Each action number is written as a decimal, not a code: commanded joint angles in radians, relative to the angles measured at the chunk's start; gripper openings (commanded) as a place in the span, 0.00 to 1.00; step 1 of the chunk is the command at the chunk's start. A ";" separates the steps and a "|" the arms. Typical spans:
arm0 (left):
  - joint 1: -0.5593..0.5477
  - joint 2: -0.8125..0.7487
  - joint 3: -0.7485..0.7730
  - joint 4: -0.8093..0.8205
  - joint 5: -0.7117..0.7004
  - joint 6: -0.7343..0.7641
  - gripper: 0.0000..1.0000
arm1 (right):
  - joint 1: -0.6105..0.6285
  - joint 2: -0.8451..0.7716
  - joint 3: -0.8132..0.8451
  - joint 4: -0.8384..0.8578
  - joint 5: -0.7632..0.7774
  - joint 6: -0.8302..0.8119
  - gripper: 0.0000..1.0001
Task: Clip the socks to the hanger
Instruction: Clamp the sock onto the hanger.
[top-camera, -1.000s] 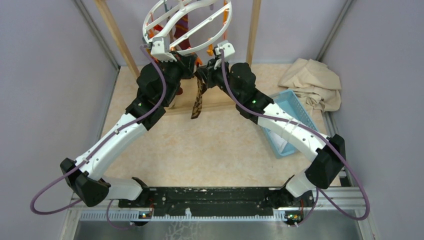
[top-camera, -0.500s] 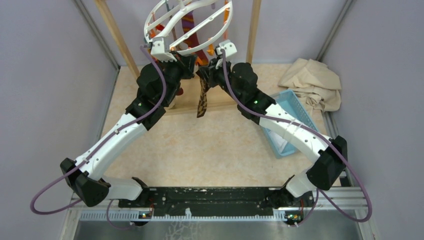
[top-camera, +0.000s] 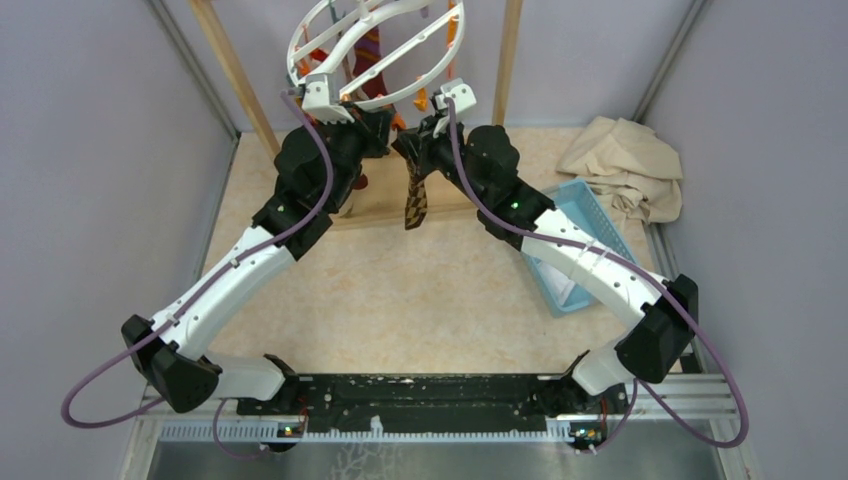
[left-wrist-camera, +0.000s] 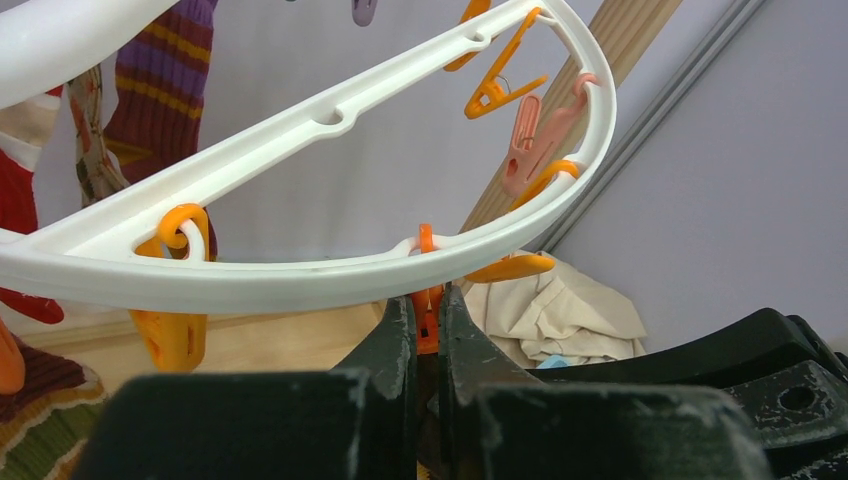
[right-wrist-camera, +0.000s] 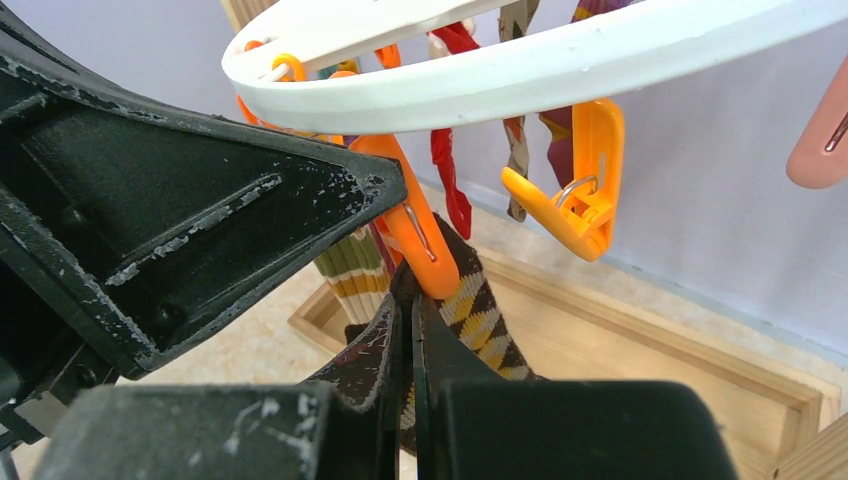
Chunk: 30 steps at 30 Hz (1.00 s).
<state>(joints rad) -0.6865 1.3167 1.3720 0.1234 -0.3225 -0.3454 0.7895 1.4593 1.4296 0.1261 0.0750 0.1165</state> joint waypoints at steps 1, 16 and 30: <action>-0.002 0.013 0.000 -0.013 0.002 0.008 0.00 | 0.015 -0.045 0.040 0.049 -0.016 0.012 0.00; -0.002 0.014 -0.006 -0.004 0.002 0.011 0.00 | 0.017 -0.030 0.068 0.044 -0.030 0.020 0.00; -0.002 0.011 -0.016 0.009 0.000 0.008 0.22 | 0.019 0.009 0.128 0.026 -0.030 0.008 0.00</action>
<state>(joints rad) -0.6868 1.3277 1.3697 0.1387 -0.3286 -0.3439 0.7948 1.4616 1.4761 0.1028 0.0505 0.1268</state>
